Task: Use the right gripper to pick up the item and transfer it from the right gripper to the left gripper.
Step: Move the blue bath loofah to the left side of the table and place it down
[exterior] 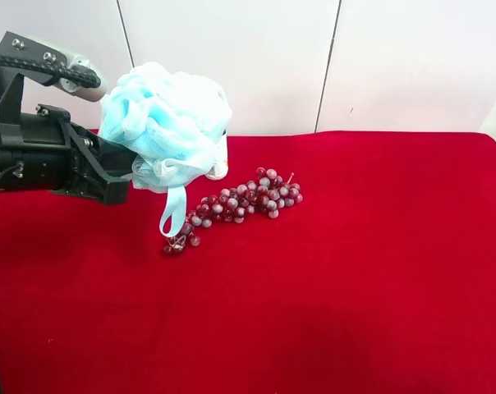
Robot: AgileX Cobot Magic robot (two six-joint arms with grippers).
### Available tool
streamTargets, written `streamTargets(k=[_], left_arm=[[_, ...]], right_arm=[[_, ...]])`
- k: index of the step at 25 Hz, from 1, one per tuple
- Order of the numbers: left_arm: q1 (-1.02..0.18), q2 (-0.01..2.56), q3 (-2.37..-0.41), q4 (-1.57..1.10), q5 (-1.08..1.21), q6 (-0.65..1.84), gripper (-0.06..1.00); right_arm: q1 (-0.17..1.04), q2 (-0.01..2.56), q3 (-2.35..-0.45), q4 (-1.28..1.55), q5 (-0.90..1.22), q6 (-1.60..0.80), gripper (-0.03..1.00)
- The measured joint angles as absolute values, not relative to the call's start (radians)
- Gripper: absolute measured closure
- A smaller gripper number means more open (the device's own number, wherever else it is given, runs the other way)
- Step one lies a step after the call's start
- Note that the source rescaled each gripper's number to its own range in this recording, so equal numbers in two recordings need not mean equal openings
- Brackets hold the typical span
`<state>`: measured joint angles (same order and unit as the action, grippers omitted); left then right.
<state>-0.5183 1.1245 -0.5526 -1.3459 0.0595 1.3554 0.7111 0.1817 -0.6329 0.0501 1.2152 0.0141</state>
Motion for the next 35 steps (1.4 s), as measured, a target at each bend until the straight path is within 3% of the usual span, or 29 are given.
streamTargets(k=[6,28,35], left_arm=[[-0.518,1.124,-0.553,-1.346,0.059,1.355,0.94],[-0.502,1.171,-0.618,-1.303,0.040,1.252,0.94],[-0.473,1.317,-0.710,-1.192,0.118,1.230,0.94]], right_arm=[[0.711,0.003,-0.526,0.051,1.181,0.035,-0.03],[0.711,-0.003,-0.482,-0.043,1.066,0.031,-0.03],[0.555,-0.003,-0.482,-0.043,1.066,0.031,-0.03]])
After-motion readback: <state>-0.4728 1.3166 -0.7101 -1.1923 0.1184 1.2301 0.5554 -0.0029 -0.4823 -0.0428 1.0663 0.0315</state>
